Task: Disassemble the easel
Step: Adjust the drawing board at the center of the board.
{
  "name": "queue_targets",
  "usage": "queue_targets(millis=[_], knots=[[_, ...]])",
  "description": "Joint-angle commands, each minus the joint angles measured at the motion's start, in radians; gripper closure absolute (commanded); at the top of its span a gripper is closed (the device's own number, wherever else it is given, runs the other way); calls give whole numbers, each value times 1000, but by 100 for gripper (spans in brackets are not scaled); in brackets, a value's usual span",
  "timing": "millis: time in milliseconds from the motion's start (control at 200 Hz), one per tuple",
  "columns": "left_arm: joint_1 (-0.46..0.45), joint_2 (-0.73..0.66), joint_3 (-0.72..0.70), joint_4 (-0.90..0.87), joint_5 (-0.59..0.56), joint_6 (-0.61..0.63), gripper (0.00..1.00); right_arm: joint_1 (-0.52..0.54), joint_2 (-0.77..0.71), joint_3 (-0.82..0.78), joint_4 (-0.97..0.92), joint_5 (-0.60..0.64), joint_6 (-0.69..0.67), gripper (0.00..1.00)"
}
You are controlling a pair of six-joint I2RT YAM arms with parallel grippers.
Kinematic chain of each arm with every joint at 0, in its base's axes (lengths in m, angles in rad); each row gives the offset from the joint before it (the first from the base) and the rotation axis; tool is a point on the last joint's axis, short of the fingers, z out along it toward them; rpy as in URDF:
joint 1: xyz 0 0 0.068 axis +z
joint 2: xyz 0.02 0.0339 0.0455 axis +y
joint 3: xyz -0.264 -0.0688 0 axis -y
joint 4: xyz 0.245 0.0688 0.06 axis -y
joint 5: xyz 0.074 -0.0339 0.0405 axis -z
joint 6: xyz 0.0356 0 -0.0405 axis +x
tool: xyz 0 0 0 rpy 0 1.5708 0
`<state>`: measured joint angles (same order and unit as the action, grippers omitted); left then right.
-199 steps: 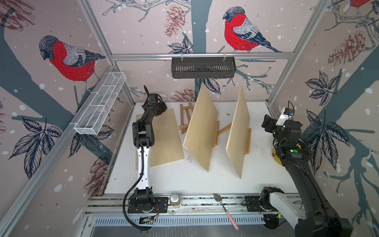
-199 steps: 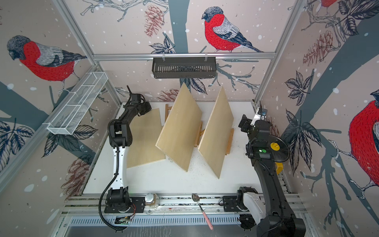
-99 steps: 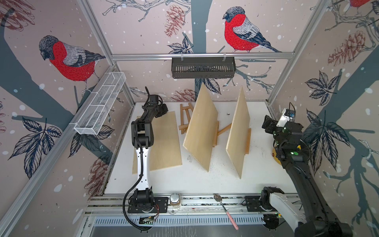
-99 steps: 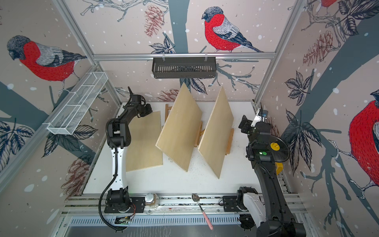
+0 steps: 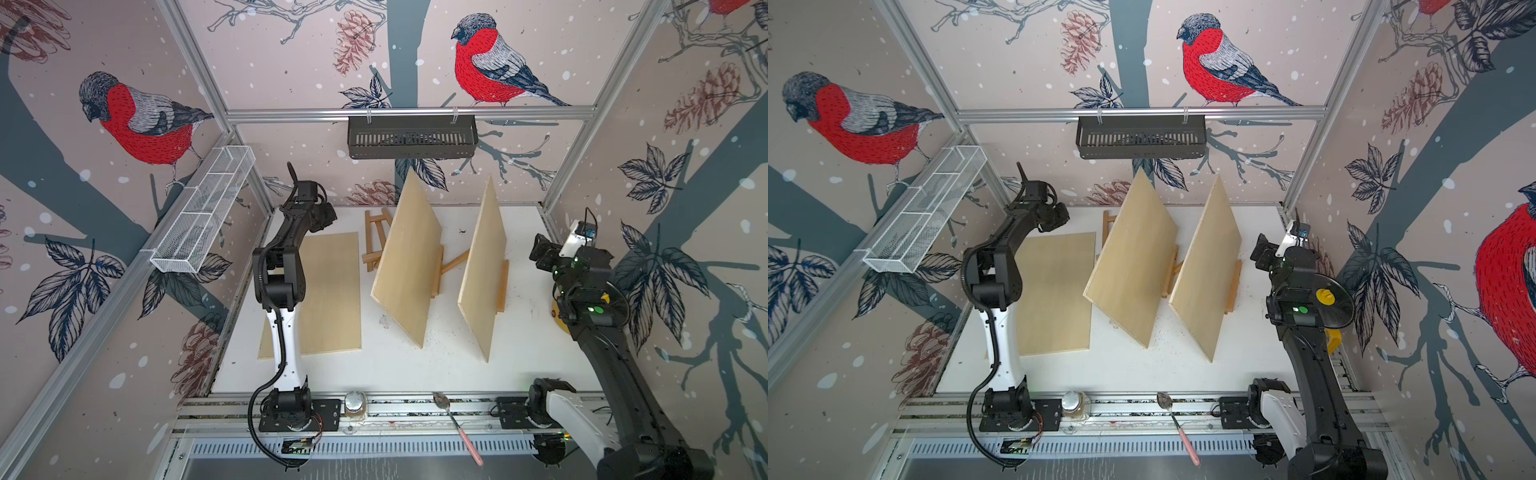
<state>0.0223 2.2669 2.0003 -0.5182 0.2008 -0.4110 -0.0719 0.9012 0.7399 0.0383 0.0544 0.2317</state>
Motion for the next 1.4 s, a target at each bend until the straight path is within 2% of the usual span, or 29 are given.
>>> queue_targets(millis=[0, 140, 335, 485, 580, 900, 1086, 1396], knots=[[9, -50, -40, -78, -99, 19, 95, 0, 1, 4, 12, -6, -6, 16], [36, -177, -236, -88, -143, 17, 99, -1, -2, 3, 12, -7, -8, 16], [102, -376, -528, 7, -230, -57, 98, 0, 18, 7, 21, -28, -3, 16], [170, -393, -597, 30, -314, -95, 98, 1, 29, 13, 17, -46, -2, 16], [181, -384, -609, 46, -407, -98, 99, 1, 22, 12, 10, -41, -3, 16], [225, -249, -506, 77, -549, -94, 99, 1, 8, 12, -4, -21, -12, 16], [258, -137, -408, 46, -513, -88, 99, 1, 13, 4, 0, -11, -10, 16], [281, 16, -291, -12, -351, -92, 99, 0, 27, 1, -2, 2, -11, 16]])
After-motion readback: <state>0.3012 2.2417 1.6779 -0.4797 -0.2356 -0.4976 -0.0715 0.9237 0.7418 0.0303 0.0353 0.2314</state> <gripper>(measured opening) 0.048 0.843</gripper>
